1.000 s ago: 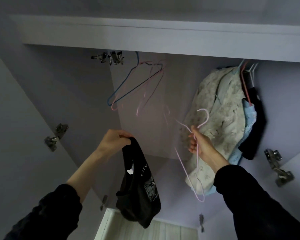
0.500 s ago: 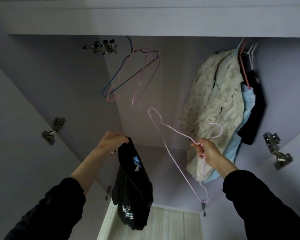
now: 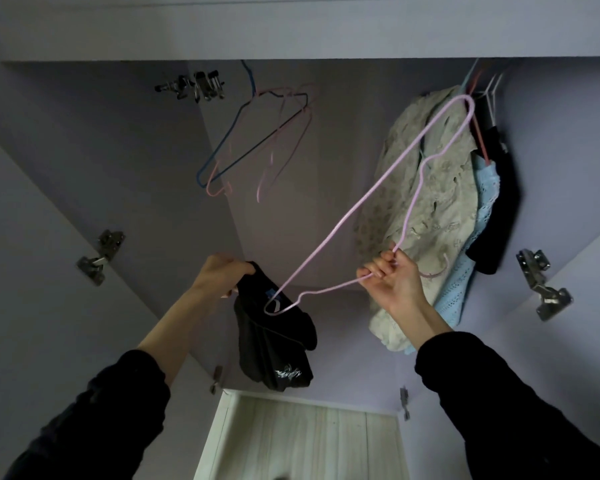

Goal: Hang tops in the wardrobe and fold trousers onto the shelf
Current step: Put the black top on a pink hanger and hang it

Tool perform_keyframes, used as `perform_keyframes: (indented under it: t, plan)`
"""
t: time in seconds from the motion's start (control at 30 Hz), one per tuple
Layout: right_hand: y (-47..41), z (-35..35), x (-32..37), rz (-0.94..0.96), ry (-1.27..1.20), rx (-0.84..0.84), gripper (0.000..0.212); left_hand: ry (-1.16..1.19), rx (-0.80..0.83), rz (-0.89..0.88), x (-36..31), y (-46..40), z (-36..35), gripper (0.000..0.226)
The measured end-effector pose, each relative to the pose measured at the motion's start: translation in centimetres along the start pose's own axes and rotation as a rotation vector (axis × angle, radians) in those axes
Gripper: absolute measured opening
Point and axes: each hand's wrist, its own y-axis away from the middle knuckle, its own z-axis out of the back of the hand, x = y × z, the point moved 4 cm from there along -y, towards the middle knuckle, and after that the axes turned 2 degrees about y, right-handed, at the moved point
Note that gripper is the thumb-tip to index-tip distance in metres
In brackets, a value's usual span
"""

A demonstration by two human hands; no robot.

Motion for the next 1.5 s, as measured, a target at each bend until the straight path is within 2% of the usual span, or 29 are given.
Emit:
perform_keyframes:
  t: [0.07, 0.17, 0.23, 0.3, 0.53, 0.7, 0.8, 0.87, 1.0, 1.13, 1.23, 1.4, 1.5]
  plan:
    - [0.0, -0.6, -0.7, 0.013, 0.052, -0.007, 0.055, 0.040, 0.001, -0.007, -0.4, 0.3, 0.0, 0.025]
    - [-0.1, -0.8, -2.0, 0.042, 0.216, -0.015, 0.038, 0.173, 0.013, 0.007, -0.8, 0.5, 0.3, 0.018]
    - [-0.4, -0.1, -2.6, 0.080, 0.492, 0.017, 0.034, 0.276, 0.004, 0.023, -1.0, 0.4, 1.1, 0.013]
    - [-0.4, 0.6, -2.5, 0.150, 0.881, 0.043, 0.037, 0.313, -0.030, 0.025, -1.2, 0.1, 2.4, 0.013]
    - [0.2, -3.0, -0.4, 0.361, 1.496, 0.167, 0.042, 0.215, -0.173, 0.007, 0.6, -0.3, 5.4, 0.020]
    - [0.3, -5.3, 0.6, 0.394, 1.743, 0.199, 0.044, 0.286, -0.178, 0.092, 2.1, -1.3, 6.3, 0.020]
    - [0.2, -5.0, 0.8, 0.400, 1.882, 0.232, 0.043, 0.212, -0.203, 0.109, 2.3, -1.6, 7.6, 0.019]
    - [0.4, -5.1, 0.4, 0.401, 2.009, 0.256, 0.042, 0.120, -0.221, 0.058, 1.3, -1.8, 8.3, 0.022]
    - [0.7, -7.6, -0.4, 0.391, 2.084, 0.299, 0.045, -0.198, -0.180, -0.115, -0.9, -1.5, 7.1, 0.023]
    - [0.5, -10.6, -1.6, 0.355, 2.079, 0.341, 0.048, -0.512, -0.117, -0.254, -2.3, 0.2, 3.1, 0.011]
    - [0.2, -11.5, -2.3, 0.327, 2.058, 0.359, 0.046, -0.593, -0.040, -0.325, -2.9, 1.3, 1.0, 0.017]
    - [0.3, -12.5, -0.8, 0.339, 2.031, 0.327, 0.043, -0.666, 0.175, -0.339, -2.3, 1.5, 1.1, 0.024]
    - [0.8, -13.5, -0.3, 0.359, 2.024, 0.362, 0.044, -0.884, 0.061, -0.412, -2.6, 1.1, 1.9, 0.025]
